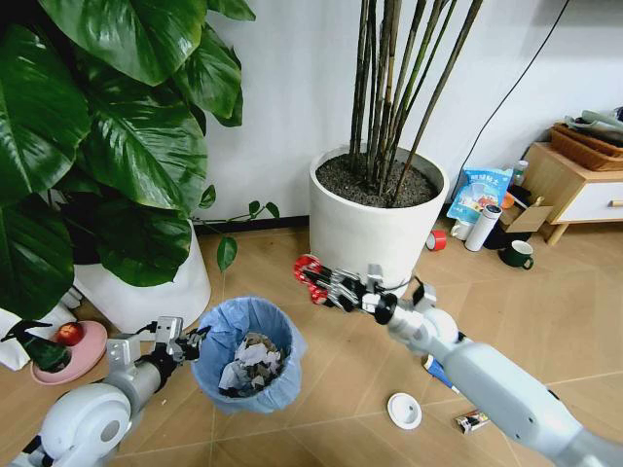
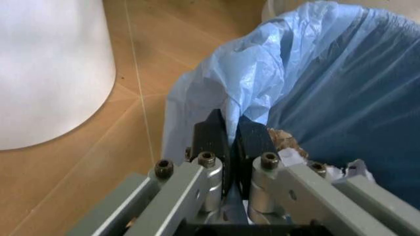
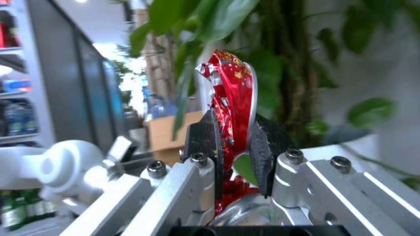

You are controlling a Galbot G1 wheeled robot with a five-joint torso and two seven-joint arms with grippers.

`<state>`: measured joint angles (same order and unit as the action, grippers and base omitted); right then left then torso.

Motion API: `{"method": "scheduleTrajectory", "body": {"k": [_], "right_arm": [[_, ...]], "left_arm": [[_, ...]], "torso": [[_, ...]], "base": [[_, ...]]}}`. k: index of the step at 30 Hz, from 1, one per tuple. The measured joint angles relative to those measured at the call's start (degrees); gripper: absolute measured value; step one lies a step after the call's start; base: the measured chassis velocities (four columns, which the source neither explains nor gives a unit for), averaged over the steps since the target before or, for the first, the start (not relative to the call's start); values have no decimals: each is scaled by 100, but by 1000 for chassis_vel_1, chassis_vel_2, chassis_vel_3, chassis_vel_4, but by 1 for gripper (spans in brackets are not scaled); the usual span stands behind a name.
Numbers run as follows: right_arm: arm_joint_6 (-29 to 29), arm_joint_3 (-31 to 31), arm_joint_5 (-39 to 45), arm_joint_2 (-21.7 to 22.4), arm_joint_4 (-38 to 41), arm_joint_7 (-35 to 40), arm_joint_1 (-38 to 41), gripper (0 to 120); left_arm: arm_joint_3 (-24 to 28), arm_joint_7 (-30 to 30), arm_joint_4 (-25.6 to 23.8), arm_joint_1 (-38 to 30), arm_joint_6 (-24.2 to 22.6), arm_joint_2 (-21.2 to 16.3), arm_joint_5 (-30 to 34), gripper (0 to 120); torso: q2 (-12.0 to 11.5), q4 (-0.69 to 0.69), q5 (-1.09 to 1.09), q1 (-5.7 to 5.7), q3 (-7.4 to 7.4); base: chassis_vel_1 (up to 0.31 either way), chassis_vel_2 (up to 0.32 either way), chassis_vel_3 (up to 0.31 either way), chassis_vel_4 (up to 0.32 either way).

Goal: Pick up the trash bin and place the garbage on the floor into it.

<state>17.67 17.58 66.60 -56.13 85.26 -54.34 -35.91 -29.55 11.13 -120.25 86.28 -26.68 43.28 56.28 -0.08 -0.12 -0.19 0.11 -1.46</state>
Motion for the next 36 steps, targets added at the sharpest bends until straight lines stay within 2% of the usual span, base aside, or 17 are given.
{"method": "scheduleTrajectory", "body": {"k": [6,9,16,20,21,25,26,27,30,32,35,36], "right_arm": [[3,700,42,-231,-233,-1,403,11],[21,1239,41,-408,-384,49,674,11],[33,1783,-197,-414,-623,170,930,14],[23,1857,-263,-361,-628,226,982,32],[23,1857,-263,-361,-628,226,982,32],[10,1862,-291,-332,-627,248,1032,51],[10,1862,-291,-332,-627,248,1032,51],[3,1874,-292,-307,-619,249,1054,55],[-9,1942,-291,-149,-538,268,1158,69],[-9,1944,-290,-97,-516,280,1176,72],[-5,1746,-357,103,-410,492,1045,88],[-5,1746,-357,103,-410,492,1045,88]], "left_arm": [[-34,-9,4,0,1,0,14,0],[-59,-10,11,-2,1,31,14,0],[-108,-10,10,-5,1,56,21,0],[-139,-6,-8,4,-6,58,29,0],[-139,-6,-8,4,-6,58,29,0],[-173,9,-37,16,-23,39,50,0],[-173,9,-37,16,-23,39,50,0],[-185,16,-37,18,-26,34,51,0],[-231,35,-45,29,-36,21,60,0],[-242,41,-55,34,-39,22,65,0],[-283,57,-64,54,-44,58,63,0],[-283,57,-64,54,-44,58,63,0]], "torso": [[0,-1,0,0,0],[0,-1,1,0,0],[0,-1,1,0,0],[0,-2,1,0,0],[0,-2,1,0,0],[0,-1,1,0,0],[0,-1,1,0,0],[0,-1,1,0,0],[0,-1,1,0,0],[0,-1,1,0,0],[0,0,2,0,1],[0,0,2,0,1]], "base": [[0,0,0,0],[0,0,0,0],[0,0,0,0],[0,0,0,0],[0,0,0,0],[0,0,0,0],[0,0,0,0],[0,0,0,0],[0,0,0,0],[0,0,0,0],[0,0,0,0],[0,0,0,0]]}}
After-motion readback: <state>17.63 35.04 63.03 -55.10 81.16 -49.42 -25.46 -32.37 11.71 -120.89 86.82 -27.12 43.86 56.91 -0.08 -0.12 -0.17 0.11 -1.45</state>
